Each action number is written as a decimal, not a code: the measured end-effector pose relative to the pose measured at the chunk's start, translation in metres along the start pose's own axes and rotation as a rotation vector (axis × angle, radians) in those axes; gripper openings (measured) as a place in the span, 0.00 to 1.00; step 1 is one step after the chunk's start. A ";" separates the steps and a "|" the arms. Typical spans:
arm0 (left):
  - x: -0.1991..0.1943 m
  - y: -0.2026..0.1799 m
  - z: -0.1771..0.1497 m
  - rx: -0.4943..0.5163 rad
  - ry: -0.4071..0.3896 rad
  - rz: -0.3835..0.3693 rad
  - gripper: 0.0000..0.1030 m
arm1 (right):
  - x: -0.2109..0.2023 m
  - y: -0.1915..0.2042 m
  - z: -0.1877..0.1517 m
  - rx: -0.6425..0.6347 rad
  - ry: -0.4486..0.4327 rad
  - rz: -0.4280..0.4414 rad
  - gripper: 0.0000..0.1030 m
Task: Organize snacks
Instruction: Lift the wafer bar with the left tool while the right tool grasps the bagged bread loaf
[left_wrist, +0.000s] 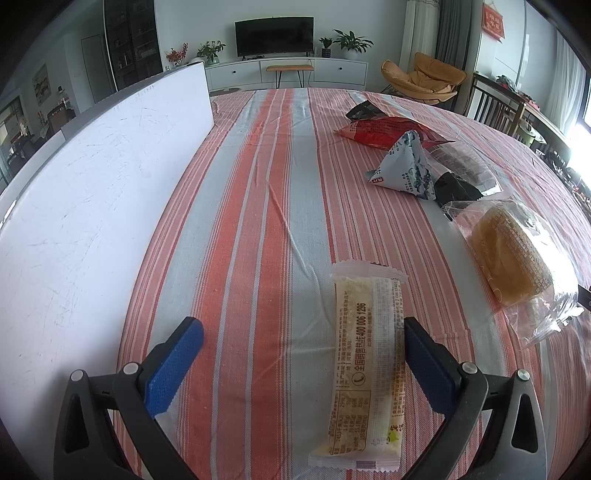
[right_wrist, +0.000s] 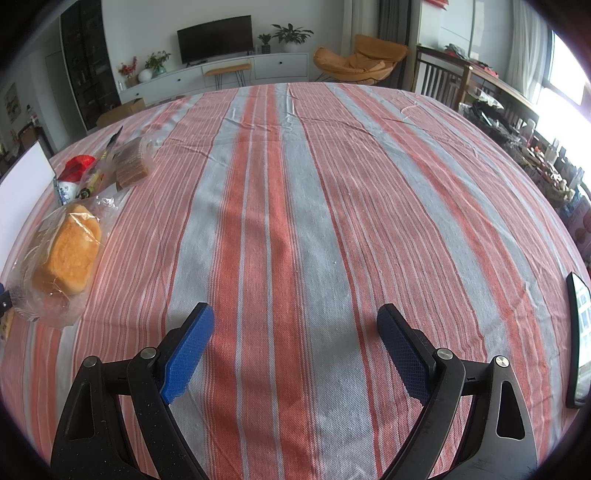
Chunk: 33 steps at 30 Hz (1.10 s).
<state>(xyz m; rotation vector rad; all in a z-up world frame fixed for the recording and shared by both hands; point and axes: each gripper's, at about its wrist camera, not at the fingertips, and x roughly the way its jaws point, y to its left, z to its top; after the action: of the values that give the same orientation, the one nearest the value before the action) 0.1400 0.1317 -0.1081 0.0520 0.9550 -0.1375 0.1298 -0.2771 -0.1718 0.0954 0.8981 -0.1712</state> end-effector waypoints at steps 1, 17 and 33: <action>0.000 0.000 0.000 0.000 0.000 0.000 1.00 | 0.000 0.000 0.000 0.000 0.000 0.000 0.90; 0.000 0.000 0.000 0.000 0.000 0.000 1.00 | 0.000 0.000 0.000 0.000 0.000 0.001 0.90; 0.000 0.000 0.000 0.001 -0.001 0.000 1.00 | -0.038 0.115 0.044 0.088 0.040 0.319 0.88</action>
<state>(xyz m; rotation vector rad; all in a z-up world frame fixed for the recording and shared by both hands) 0.1403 0.1319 -0.1083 0.0526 0.9544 -0.1375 0.1617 -0.1672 -0.1130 0.3228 0.9031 0.0891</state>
